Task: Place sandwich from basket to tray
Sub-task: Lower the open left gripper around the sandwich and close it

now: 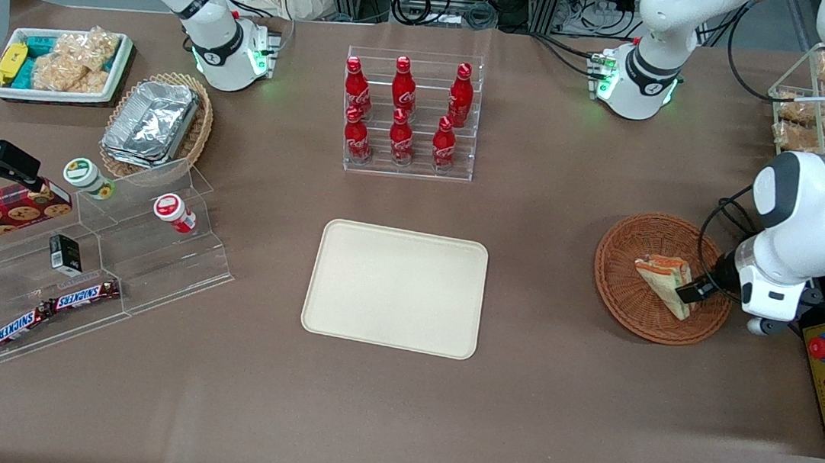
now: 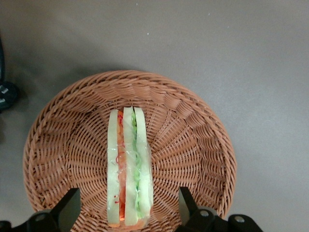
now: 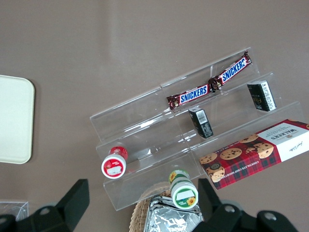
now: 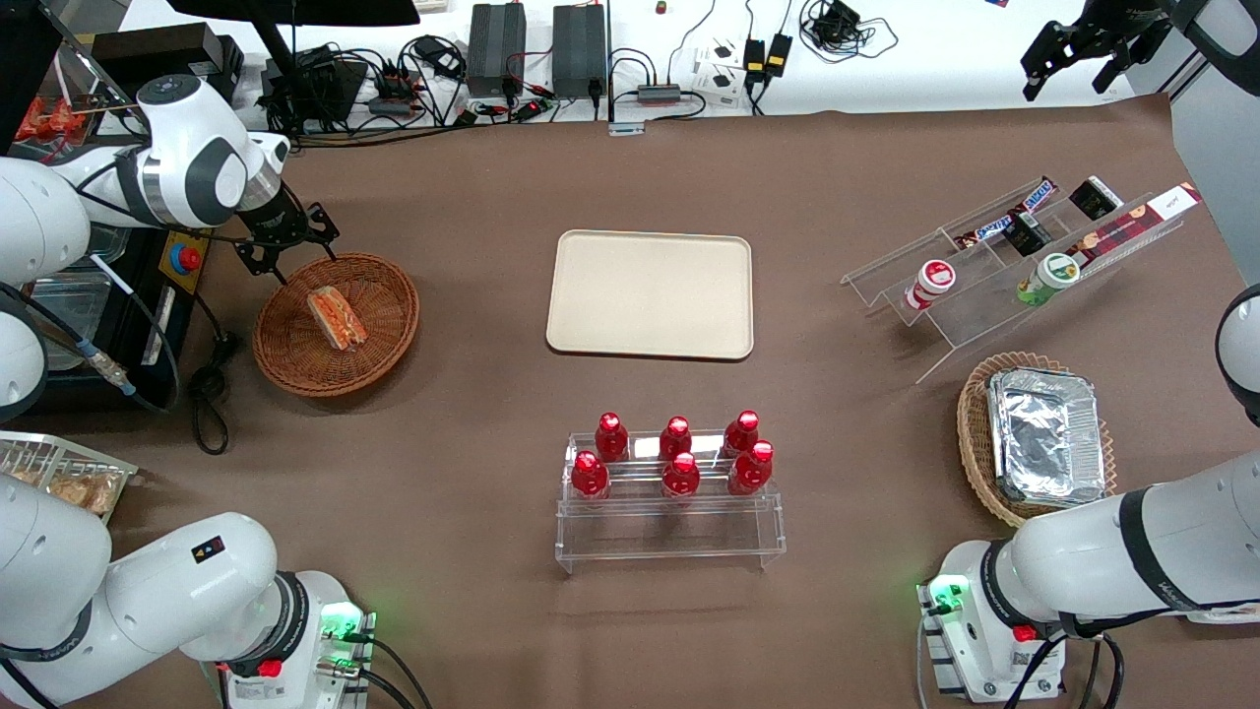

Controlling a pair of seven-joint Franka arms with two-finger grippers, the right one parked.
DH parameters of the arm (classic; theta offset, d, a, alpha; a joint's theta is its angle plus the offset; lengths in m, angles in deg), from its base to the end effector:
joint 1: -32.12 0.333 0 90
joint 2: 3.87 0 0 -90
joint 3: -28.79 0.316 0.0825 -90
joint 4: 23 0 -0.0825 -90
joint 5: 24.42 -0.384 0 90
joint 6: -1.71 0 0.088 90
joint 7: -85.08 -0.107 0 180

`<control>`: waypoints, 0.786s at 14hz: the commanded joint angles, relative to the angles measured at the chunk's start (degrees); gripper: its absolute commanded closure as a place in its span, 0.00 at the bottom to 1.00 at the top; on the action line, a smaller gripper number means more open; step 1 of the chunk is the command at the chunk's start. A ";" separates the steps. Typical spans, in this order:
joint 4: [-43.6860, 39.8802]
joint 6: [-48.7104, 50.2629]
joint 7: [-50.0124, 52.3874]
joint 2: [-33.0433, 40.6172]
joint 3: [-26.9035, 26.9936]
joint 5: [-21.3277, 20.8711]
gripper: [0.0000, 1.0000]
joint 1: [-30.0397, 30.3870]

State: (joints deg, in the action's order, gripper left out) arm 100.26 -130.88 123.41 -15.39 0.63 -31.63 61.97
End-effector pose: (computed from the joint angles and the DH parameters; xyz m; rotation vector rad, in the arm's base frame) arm 0.5587 0.0221 0.3169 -2.9905 -0.9587 0.0173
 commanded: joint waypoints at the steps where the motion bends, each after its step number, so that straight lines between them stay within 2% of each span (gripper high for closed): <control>1: 2.85 -1.80 1.04 2.73 -0.32 0.35 0.08 0.48; 11: 5.76 -5.49 2.62 1.94 -0.41 0.35 0.10 0.48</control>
State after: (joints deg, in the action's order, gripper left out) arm 104.23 -134.91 125.13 -14.82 0.63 -31.63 61.97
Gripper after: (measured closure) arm 0.101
